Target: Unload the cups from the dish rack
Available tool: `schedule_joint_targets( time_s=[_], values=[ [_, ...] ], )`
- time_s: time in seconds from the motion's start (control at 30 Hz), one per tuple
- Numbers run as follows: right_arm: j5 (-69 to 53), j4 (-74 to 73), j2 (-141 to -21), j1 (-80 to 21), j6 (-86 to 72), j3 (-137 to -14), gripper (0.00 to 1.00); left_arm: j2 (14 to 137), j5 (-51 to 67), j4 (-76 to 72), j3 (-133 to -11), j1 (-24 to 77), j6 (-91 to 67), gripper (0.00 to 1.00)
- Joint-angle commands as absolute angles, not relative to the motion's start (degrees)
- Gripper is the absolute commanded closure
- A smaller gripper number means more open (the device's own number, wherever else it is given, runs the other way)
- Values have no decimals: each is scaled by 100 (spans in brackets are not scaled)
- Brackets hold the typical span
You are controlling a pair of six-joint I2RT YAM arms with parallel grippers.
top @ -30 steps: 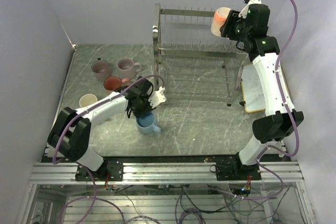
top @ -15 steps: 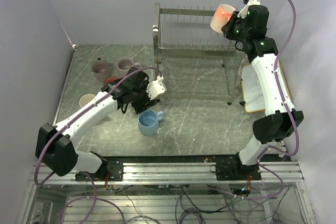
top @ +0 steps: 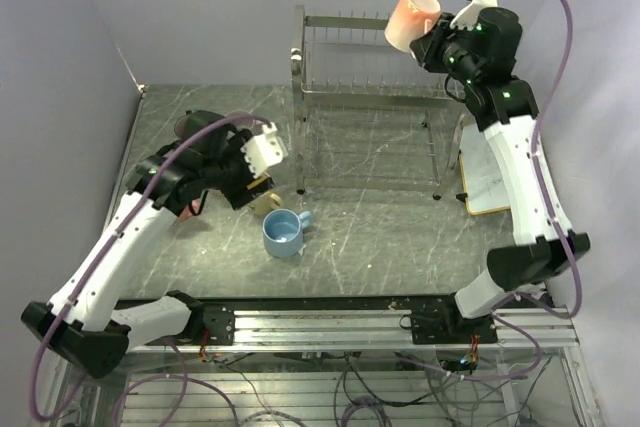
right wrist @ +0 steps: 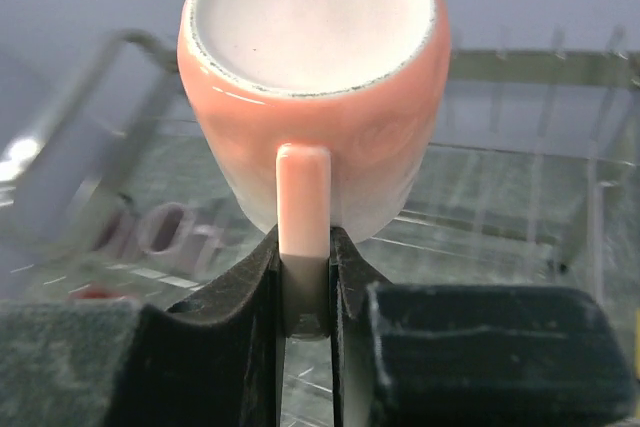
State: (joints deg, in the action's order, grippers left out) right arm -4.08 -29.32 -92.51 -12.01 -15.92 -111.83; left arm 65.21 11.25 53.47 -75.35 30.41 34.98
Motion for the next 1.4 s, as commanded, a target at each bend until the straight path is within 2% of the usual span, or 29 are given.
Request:
schedule_joint_targets(
  time_s=[0.0, 0.17, 0.37, 0.53, 0.8, 0.93, 1.23, 1.37],
  values=[
    [-1285, -1829, -8178, -1362, -2111, -11001, 100, 6220, 1730, 5706, -7796, 2090, 3808, 16],
    [-2136, -1179, -7085, -1918, -2987, -9374, 100, 6156, 2375, 5854, -7881, 572, 4207, 17],
    [-2817, -419, -6407, -2526, -3899, -8017, 100, 5463, 3358, 5345, -7483, -395, 4114, 16],
    [-3019, 92, -5977, -2785, -4575, -7028, 100, 4860, 3835, 5218, -7391, -426, 4012, 15],
    [-2429, 866, -5508, -3867, -5380, -5783, 100, 3893, 4603, 4658, -7084, -422, 4001, 16],
    [-2204, 1891, -5480, -4275, -6069, -4976, 100, 3491, 5318, 4855, -6974, -422, 4856, 17],
    [-1481, 4295, -6268, -5253, -7716, -4015, 100, 3125, 5713, 5044, -6774, -422, 5822, 19],
    [-1386, 4899, -6788, -5516, -8098, -4237, 100, 3144, 5624, 5169, -6721, -422, 6112, 21]
  ],
)
